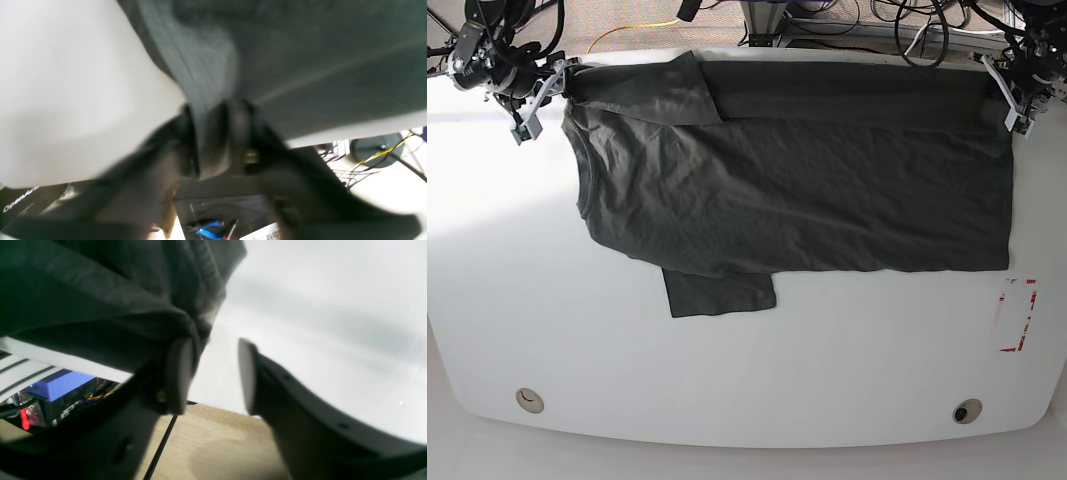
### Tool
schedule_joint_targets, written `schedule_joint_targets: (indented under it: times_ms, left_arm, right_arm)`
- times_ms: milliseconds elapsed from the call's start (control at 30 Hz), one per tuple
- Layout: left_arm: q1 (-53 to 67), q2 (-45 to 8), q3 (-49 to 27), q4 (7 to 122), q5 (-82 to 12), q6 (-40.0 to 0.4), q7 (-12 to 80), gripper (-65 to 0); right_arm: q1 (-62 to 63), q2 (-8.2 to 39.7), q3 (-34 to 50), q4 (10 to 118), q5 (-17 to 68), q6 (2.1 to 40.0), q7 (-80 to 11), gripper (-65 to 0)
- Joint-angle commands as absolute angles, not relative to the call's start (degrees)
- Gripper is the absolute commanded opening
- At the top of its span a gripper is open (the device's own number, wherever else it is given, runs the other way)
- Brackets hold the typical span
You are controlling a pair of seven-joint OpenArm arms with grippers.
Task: Fold the T-shirt properly
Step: 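Move the right gripper to the T-shirt's folded-over corner, then grasp the corner with the right gripper and pull it outward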
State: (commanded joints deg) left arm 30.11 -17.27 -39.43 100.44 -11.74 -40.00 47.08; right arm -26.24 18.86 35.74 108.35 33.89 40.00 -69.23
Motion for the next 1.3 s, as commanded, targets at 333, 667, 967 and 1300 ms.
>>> schedule_joint_targets:
  times_ms: [333,667,967,1300]
  left_arm:
    - [28.26,-19.12,-41.19,101.32,-11.91,-40.0,47.08,-27.1]
    - [26.51,-18.95,-41.1,100.97,-11.65,-40.0,46.81,-27.1]
    - [26.51,-18.95,-40.84,100.88,-11.56,-40.0,46.73,-27.1]
    - [26.51,-19.12,-40.84,100.79,-11.56,-40.0,46.73,-27.1]
  right_arm:
    - [-30.02,17.27,35.12,115.56,43.91,40.0,-69.23,-15.7]
    - [-33.36,17.01,20.97,115.74,45.49,40.0,-68.26,-16.2]
    - [-33.01,19.38,4.88,115.65,39.43,40.0,-58.15,-16.2]
    - [-33.01,18.95,-1.45,115.65,25.63,40.0,-51.74,-18.2]
